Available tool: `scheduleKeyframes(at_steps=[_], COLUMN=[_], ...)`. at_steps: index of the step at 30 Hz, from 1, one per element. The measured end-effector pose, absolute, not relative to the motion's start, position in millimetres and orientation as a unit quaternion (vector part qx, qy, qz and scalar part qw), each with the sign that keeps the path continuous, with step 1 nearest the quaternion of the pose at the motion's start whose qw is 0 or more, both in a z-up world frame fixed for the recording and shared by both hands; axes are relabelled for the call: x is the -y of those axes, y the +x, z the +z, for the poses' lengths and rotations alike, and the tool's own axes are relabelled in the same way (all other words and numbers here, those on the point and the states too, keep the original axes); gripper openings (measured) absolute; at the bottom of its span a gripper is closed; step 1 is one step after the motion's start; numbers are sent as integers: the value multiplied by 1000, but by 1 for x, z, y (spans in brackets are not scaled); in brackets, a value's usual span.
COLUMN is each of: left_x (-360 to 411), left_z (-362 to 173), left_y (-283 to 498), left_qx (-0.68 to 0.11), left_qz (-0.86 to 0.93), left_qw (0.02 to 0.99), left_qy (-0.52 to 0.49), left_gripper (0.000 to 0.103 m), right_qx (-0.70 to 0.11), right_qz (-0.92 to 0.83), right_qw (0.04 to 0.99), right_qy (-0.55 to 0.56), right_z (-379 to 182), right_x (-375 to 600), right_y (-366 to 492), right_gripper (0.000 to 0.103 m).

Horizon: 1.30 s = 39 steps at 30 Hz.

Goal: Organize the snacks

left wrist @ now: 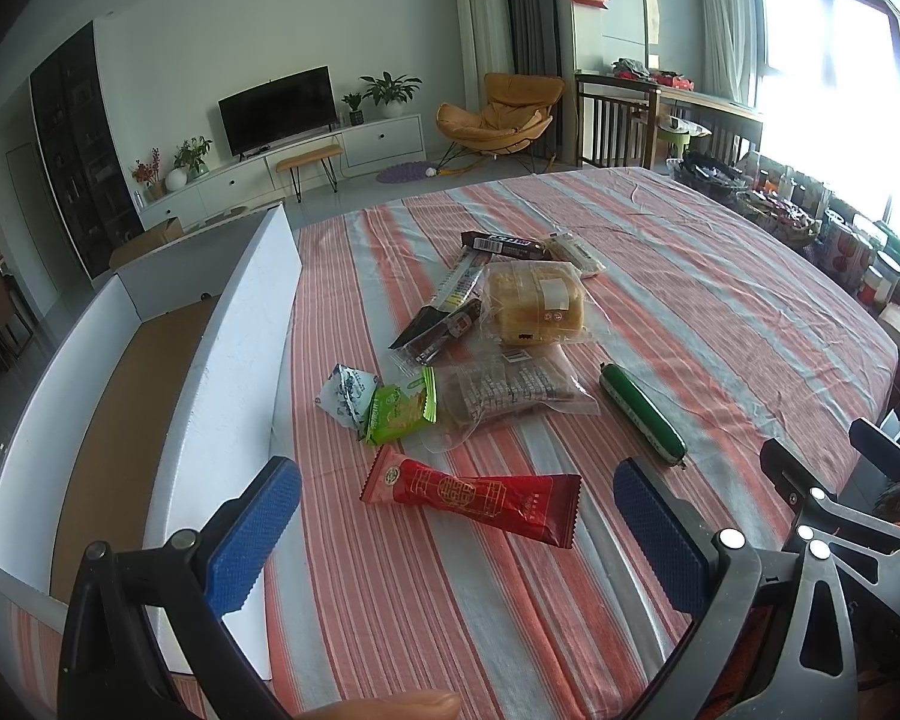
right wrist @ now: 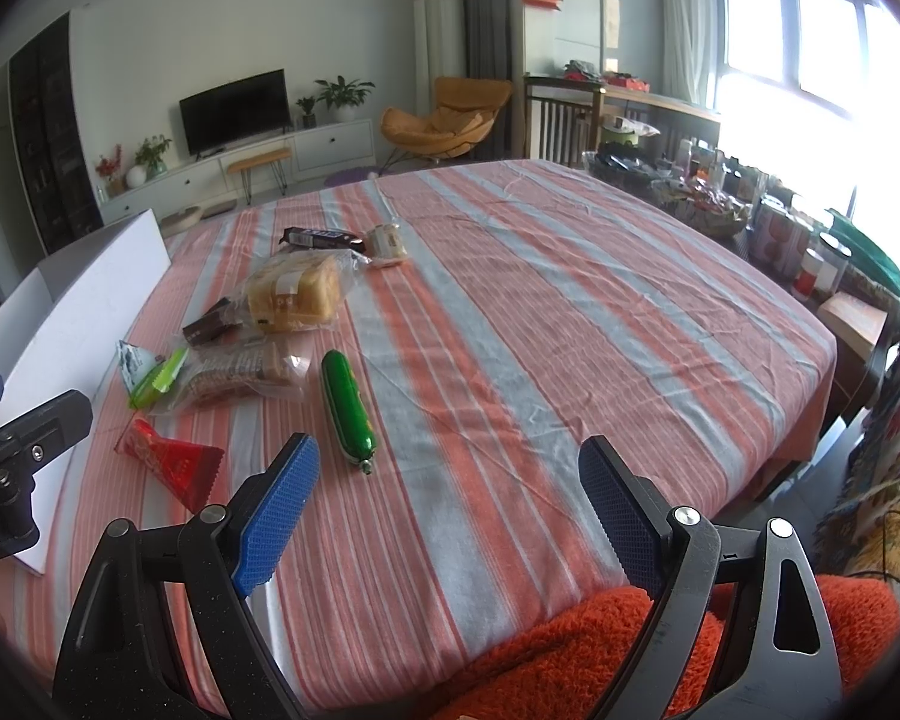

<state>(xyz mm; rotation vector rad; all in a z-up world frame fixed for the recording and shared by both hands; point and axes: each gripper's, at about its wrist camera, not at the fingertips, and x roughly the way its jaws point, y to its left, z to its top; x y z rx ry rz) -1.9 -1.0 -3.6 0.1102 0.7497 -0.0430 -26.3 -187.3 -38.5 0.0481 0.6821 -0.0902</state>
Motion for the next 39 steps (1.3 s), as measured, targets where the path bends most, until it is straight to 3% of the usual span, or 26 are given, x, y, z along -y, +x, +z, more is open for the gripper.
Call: scheduleKeyframes(at_steps=[26, 31, 35, 39], left_x=[4, -14, -46, -52], left_z=[-7, 12, 25, 5], left_y=[-3, 4, 16, 22], left_qx=[-369, -367, -398, -447], left_qz=[-24, -22, -37, -40], left_qw=[927, 929, 916, 894], left_qy=[55, 28, -21, -7], left_gripper=[103, 103, 103, 103], right_qx=[-337, -349, -369, -380], right_qz=[-43, -42, -43, -43], right_qw=[940, 934, 923, 917], right_qy=[26, 65, 102, 117], right_z=[-36, -48, -63, -63], right_x=[189, 202, 215, 217], right_y=[-22, -25, -19, -22], right_gripper=[91, 91, 91, 91])
